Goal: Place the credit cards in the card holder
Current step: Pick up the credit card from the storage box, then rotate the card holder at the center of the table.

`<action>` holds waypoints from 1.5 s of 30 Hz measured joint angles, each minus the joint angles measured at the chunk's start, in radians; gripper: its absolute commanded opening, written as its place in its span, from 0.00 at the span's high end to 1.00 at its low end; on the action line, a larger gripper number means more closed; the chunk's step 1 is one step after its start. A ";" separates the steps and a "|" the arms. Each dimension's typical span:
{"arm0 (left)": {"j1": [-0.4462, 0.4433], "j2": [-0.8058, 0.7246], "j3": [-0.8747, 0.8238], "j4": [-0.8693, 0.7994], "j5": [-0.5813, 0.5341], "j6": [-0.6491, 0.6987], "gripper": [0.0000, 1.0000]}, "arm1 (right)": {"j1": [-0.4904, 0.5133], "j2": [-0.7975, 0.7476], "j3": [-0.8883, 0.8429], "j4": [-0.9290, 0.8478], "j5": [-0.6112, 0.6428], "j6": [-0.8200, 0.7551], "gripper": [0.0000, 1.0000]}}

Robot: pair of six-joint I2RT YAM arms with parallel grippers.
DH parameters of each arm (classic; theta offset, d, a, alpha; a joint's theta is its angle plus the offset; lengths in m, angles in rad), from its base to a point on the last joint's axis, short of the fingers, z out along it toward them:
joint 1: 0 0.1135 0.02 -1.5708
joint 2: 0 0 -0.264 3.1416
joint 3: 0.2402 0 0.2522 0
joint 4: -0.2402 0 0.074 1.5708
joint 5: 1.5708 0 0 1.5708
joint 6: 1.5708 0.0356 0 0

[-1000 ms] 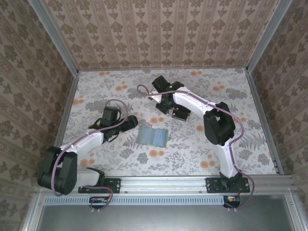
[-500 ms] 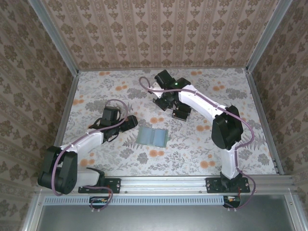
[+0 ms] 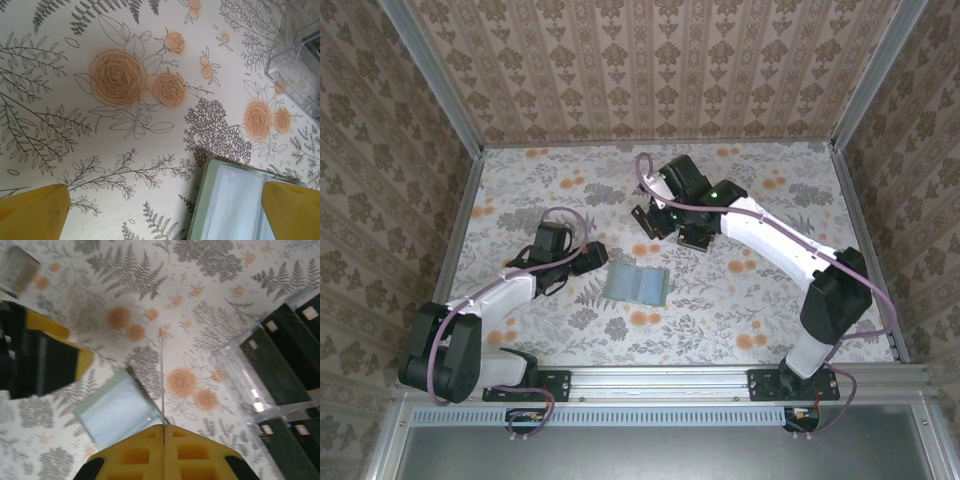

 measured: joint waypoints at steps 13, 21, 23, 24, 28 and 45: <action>-0.110 -0.031 -0.055 -0.013 -0.042 0.005 0.00 | 0.063 -0.193 -0.428 0.283 -0.018 0.438 1.00; -0.178 -0.039 -0.080 -0.006 -0.055 -0.005 0.00 | 0.090 -0.224 -0.553 0.361 -0.006 0.566 1.00; -0.197 -0.033 -0.080 0.011 -0.055 -0.013 0.00 | 0.090 -0.236 -0.569 0.360 0.005 0.581 1.00; -0.205 -0.025 -0.080 0.022 -0.055 -0.021 0.00 | 0.088 -0.249 -0.577 0.359 0.013 0.583 1.00; -0.229 0.007 -0.080 0.055 -0.055 -0.042 0.00 | 0.076 -0.313 -0.599 0.357 0.028 0.590 1.00; -0.336 0.053 -0.063 0.089 -0.127 -0.111 0.00 | -0.032 -0.437 -0.710 0.341 0.042 0.605 1.00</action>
